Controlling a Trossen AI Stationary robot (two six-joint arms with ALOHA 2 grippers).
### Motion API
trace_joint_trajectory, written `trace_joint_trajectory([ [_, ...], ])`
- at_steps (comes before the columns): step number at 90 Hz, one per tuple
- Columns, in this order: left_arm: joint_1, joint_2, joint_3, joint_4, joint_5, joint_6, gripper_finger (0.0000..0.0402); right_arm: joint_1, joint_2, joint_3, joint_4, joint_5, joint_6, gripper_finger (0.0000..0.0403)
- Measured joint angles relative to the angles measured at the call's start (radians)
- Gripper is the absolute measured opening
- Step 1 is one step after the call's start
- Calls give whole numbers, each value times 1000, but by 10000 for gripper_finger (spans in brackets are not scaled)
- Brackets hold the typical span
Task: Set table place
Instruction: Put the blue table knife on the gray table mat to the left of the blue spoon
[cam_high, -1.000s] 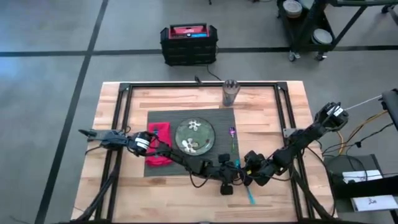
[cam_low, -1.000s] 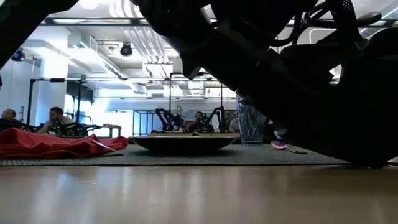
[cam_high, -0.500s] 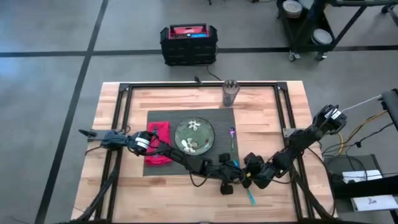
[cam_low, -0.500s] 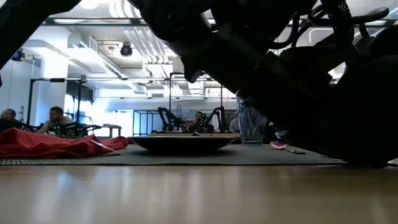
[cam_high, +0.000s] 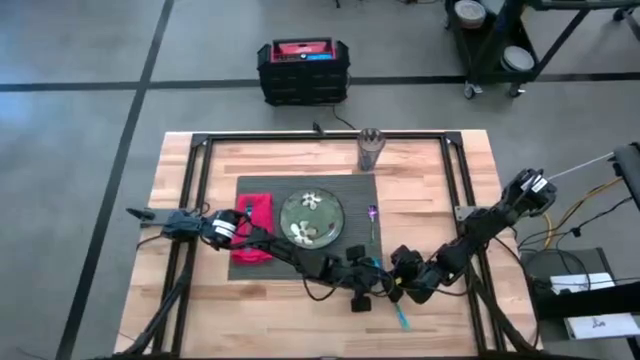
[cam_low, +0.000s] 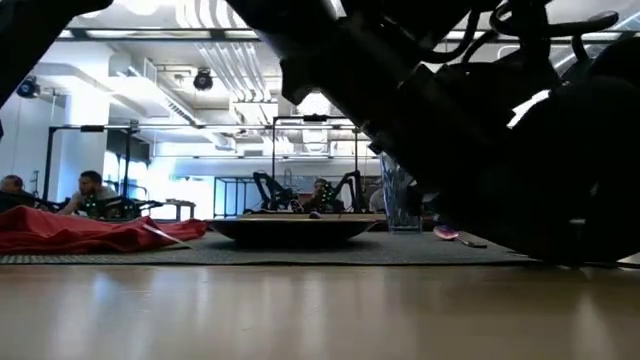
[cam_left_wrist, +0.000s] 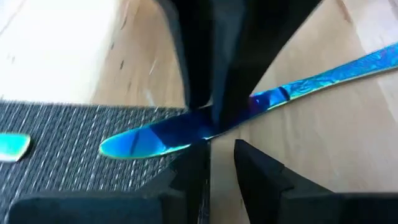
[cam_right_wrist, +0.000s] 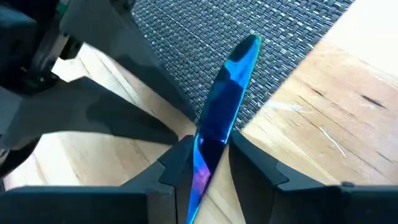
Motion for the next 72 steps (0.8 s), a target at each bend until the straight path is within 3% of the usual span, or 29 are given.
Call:
trace_joint_trajectory([
  [37, 16, 55, 1, 69, -2, -9, 77, 0, 2, 0, 36, 2, -25, 92],
  [72, 19, 117, 0, 120, -5, 20, 77, 27, 58, -5, 129, 105, -5, 97],
])
